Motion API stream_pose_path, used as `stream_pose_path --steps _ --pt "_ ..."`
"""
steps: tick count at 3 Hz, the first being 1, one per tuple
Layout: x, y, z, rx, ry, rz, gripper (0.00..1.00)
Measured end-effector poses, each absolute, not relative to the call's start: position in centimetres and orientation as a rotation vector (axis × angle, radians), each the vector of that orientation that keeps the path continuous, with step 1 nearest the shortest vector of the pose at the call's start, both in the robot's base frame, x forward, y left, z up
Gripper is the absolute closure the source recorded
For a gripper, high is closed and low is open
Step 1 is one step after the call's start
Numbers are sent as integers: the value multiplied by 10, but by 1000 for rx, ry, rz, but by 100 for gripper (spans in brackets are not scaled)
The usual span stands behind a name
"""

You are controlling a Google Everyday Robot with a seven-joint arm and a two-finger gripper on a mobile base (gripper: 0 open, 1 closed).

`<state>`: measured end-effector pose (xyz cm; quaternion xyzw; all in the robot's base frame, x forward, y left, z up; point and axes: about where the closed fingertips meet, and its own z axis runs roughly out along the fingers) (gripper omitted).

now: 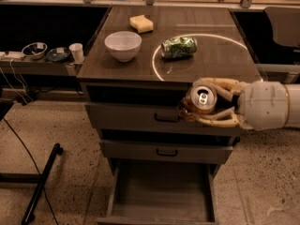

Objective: Pick orange can from bottom drawer and place on counter

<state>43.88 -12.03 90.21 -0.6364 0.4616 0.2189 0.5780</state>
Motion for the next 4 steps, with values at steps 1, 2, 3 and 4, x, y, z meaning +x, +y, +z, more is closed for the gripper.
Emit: stream_pose_path --steps 1,2,3,4 --pt "440 -121 905 -1455 1145 554 100" --pt "440 -121 905 -1455 1145 554 100" --pt "476 -126 929 -1452 1279 413 100" --pt "515 -142 960 -1414 1368 385 100"
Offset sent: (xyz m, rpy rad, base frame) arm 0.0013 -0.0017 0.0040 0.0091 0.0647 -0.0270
